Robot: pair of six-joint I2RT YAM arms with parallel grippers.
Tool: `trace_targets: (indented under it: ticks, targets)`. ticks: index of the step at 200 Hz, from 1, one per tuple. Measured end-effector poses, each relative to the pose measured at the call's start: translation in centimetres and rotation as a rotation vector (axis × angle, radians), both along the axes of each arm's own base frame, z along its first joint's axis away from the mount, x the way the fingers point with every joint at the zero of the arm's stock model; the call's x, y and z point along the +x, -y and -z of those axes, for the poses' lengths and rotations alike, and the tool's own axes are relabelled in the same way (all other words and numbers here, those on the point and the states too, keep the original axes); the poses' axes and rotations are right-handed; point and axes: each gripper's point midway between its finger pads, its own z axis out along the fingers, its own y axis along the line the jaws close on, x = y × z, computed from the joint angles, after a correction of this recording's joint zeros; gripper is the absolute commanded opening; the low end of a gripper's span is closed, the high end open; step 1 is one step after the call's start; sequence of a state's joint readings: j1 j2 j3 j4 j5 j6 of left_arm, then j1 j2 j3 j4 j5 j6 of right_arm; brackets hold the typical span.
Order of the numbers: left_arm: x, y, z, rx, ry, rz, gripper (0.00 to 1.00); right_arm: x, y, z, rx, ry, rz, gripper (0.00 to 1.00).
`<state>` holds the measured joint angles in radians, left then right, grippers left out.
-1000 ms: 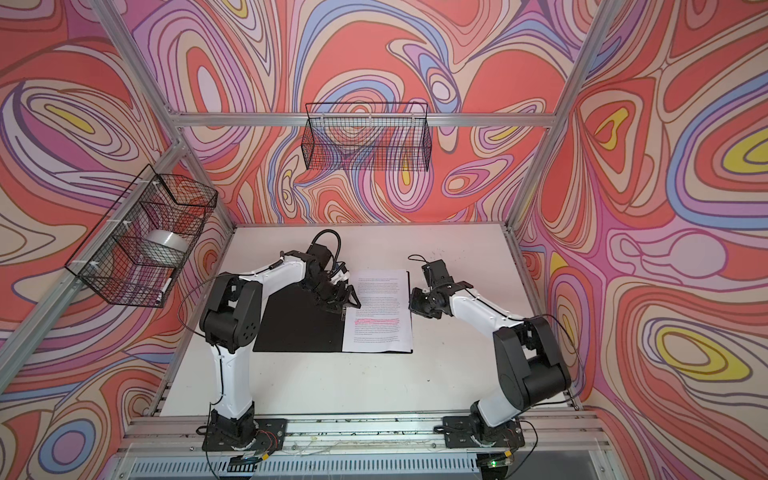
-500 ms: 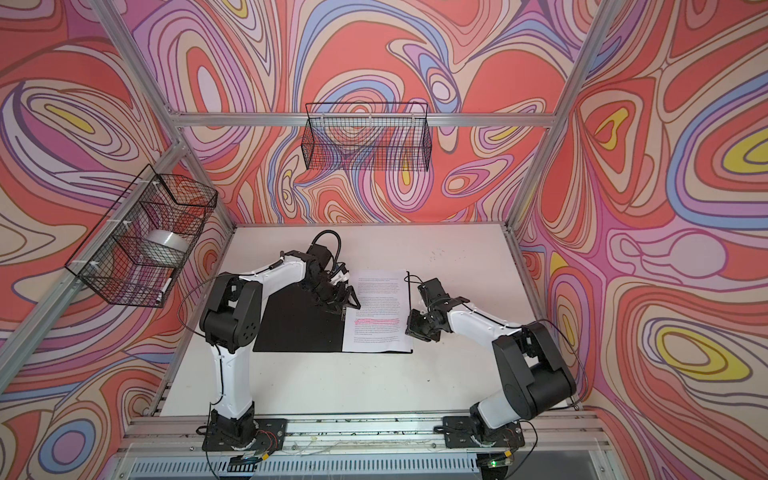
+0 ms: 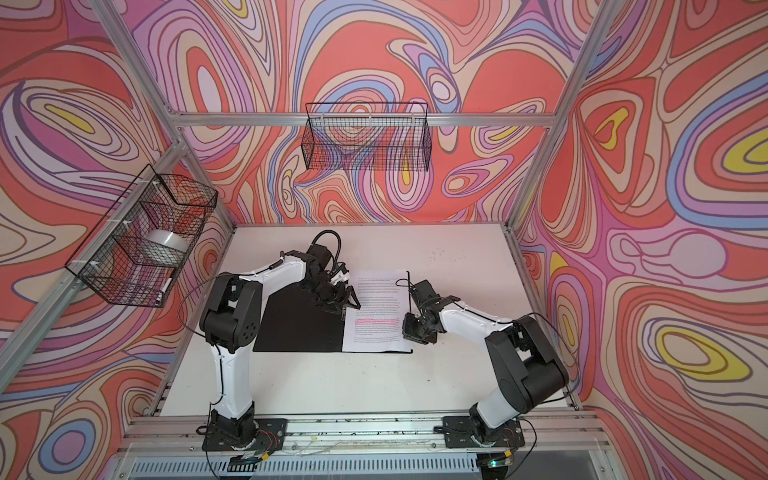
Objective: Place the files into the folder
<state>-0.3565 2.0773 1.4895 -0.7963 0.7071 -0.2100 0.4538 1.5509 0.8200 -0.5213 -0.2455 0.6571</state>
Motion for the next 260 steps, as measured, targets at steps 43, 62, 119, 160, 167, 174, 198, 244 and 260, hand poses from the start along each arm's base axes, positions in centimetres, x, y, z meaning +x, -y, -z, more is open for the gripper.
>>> trace_targets:
  ticks: [43,62,119,160,167,174,198,244,260]
  targets:
    - [0.0,0.0,0.0,0.000,0.001,0.000,0.89,0.0,0.9,-0.5,-0.039,0.018,0.022,0.29]
    - [0.0,0.0,0.0,-0.001,0.000,0.000,0.89,0.0,0.9,-0.4,-0.040,0.014,0.029,0.29]
    - [0.0,0.0,0.0,-0.001,0.001,0.001,0.89,0.1,0.4,0.4,-0.020,0.001,0.033,0.29]
    - [0.0,0.0,0.0,-0.001,0.000,0.000,0.89,0.0,0.2,0.6,-0.007,-0.008,0.031,0.28]
    - [0.0,0.0,0.0,-0.001,0.001,0.001,0.89,-0.1,0.2,0.6,-0.004,-0.011,0.030,0.28]
    - [0.0,0.0,0.0,-0.001,0.000,0.000,0.89,-0.1,0.2,0.7,-0.004,-0.015,0.029,0.28]
    - [-0.1,0.0,0.0,-0.001,-0.002,0.000,0.89,-0.2,0.1,0.7,-0.002,-0.017,0.030,0.27]
    - [-0.3,0.0,0.1,-0.002,-0.008,0.000,0.89,-0.3,-0.1,0.7,0.012,-0.024,0.022,0.23]
    - [-0.3,0.0,0.1,-0.004,-0.009,0.000,0.89,-0.3,-0.3,0.6,0.026,-0.024,0.017,0.23]
